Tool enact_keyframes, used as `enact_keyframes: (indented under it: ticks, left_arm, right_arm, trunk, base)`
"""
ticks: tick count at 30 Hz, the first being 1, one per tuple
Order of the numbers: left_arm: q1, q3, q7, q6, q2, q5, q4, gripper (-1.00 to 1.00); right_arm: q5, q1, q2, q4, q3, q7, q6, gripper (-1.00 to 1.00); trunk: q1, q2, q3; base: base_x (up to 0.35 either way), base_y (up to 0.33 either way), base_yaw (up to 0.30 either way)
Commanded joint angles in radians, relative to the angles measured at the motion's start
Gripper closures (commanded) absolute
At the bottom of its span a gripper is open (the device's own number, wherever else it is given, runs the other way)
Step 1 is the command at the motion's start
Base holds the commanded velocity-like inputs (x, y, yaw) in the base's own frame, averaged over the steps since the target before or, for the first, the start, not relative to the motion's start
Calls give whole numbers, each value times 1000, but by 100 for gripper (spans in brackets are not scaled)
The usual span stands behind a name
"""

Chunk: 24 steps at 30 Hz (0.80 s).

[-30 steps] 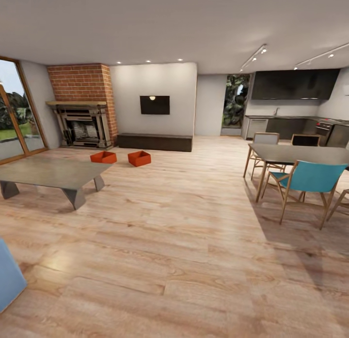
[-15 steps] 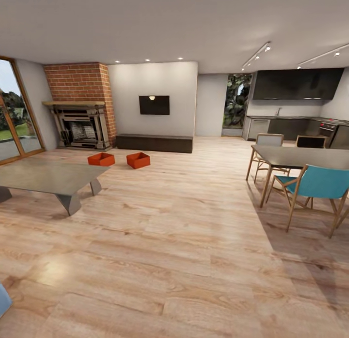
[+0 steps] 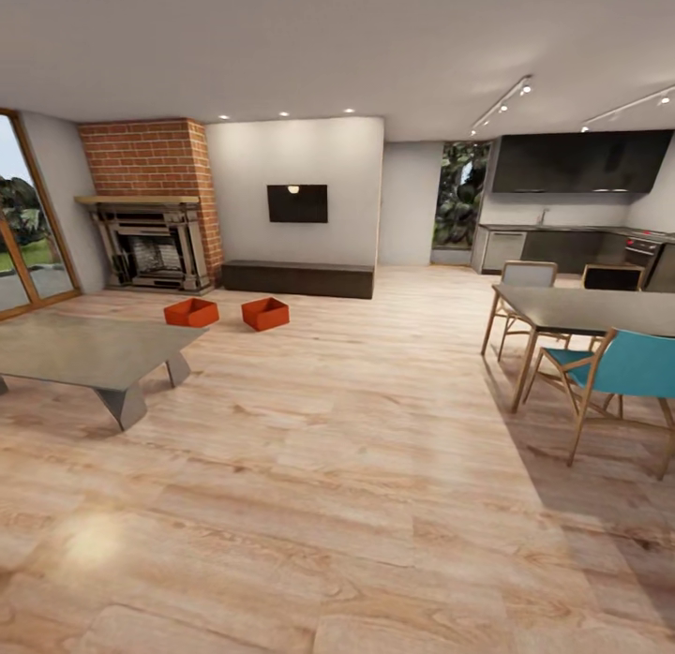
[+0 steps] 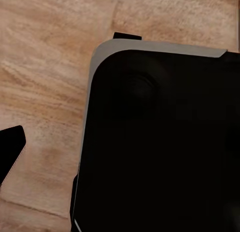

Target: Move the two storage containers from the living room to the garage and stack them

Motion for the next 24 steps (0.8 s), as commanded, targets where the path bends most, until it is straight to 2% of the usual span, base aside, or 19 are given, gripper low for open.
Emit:
enact_keyframes:
  ticks: [1, 24]
  left_arm:
    - [0, 3, 0, -2, 0, 6, 0, -100]
    - [0, 3, 0, -2, 0, 6, 0, -100]
  right_arm:
    - [-8, -1, 1, 3, 8, -1, -6, -100]
    - [-4, -1, 1, 3, 10, -1, -6, -100]
  trunk:
    - [1, 0, -1]
    - [1, 0, -1]
  base:
    - [321, 0, 0]
    - [321, 0, 0]
